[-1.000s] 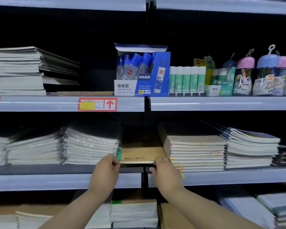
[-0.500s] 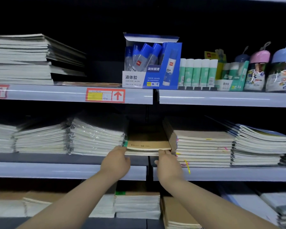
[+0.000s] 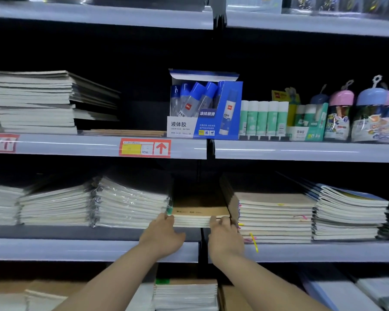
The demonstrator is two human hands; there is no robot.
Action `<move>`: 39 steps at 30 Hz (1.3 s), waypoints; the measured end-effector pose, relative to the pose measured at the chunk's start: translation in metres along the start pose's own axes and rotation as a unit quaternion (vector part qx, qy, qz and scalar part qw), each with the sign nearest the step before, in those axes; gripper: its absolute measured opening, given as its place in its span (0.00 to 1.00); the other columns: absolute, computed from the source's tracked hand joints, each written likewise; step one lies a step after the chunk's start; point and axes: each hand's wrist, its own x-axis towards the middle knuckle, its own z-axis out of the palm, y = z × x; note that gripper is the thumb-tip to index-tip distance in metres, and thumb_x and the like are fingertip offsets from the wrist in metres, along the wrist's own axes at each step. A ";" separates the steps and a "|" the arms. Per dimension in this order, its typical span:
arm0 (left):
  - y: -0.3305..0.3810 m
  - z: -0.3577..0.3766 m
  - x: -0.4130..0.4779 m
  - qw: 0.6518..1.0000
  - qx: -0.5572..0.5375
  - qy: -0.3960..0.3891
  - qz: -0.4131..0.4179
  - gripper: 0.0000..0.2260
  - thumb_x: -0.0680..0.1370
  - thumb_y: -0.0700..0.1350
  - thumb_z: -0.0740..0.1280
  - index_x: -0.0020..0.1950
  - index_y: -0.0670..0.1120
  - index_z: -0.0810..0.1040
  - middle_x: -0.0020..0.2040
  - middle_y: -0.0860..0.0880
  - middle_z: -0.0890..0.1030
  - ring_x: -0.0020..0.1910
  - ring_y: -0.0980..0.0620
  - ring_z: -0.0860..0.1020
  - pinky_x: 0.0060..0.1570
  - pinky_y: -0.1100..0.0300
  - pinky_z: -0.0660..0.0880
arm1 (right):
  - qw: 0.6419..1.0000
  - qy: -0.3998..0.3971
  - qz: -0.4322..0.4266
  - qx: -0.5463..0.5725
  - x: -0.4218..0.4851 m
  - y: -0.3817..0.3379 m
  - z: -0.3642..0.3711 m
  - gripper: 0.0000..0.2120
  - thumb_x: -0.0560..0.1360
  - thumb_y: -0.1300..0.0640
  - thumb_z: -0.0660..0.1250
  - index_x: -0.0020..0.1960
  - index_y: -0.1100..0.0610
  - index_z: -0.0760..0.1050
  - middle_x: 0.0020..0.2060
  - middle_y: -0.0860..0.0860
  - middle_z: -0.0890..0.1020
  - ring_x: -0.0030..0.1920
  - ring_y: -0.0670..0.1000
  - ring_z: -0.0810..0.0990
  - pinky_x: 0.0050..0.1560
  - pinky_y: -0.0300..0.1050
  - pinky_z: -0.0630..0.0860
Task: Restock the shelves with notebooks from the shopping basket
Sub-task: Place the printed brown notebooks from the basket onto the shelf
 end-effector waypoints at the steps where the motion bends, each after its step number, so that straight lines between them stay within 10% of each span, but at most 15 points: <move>1: -0.001 -0.001 -0.001 0.999 -0.039 0.004 0.001 0.30 0.77 0.57 0.62 0.76 0.47 0.63 0.73 0.51 0.63 0.70 0.48 0.66 0.65 0.56 0.66 | 1.000 -0.007 -0.001 -0.001 0.000 0.000 -0.001 0.27 0.81 0.58 0.55 0.78 0.52 0.52 0.73 0.56 0.59 0.70 0.58 0.63 0.68 0.49 0.62; 9: -0.014 -0.018 -0.028 0.949 -0.312 0.049 0.006 0.18 0.80 0.49 0.64 0.70 0.47 0.73 0.65 0.51 0.76 0.62 0.54 0.73 0.61 0.63 0.65 | 0.994 -0.020 -0.033 0.106 -0.003 0.007 -0.016 0.23 0.83 0.51 0.53 0.76 0.54 0.58 0.70 0.56 0.68 0.69 0.59 0.66 0.65 0.47 0.67; 16: -0.006 -0.037 -0.047 0.817 -0.574 -0.011 -0.052 0.20 0.82 0.54 0.60 0.69 0.45 0.72 0.62 0.52 0.78 0.62 0.53 0.75 0.67 0.55 0.67 | 0.964 0.006 -0.075 0.257 -0.026 0.001 -0.030 0.26 0.82 0.42 0.53 0.77 0.50 0.58 0.74 0.52 0.66 0.73 0.53 0.64 0.68 0.43 0.62; 39: -0.059 0.020 -0.151 0.765 -0.617 -0.142 -0.121 0.31 0.81 0.64 0.50 0.78 0.45 0.60 0.76 0.48 0.65 0.75 0.51 0.63 0.74 0.48 0.54 | 0.932 -0.098 -0.037 0.348 -0.141 -0.027 0.036 0.33 0.78 0.34 0.53 0.78 0.49 0.54 0.74 0.52 0.66 0.72 0.53 0.66 0.71 0.46 0.61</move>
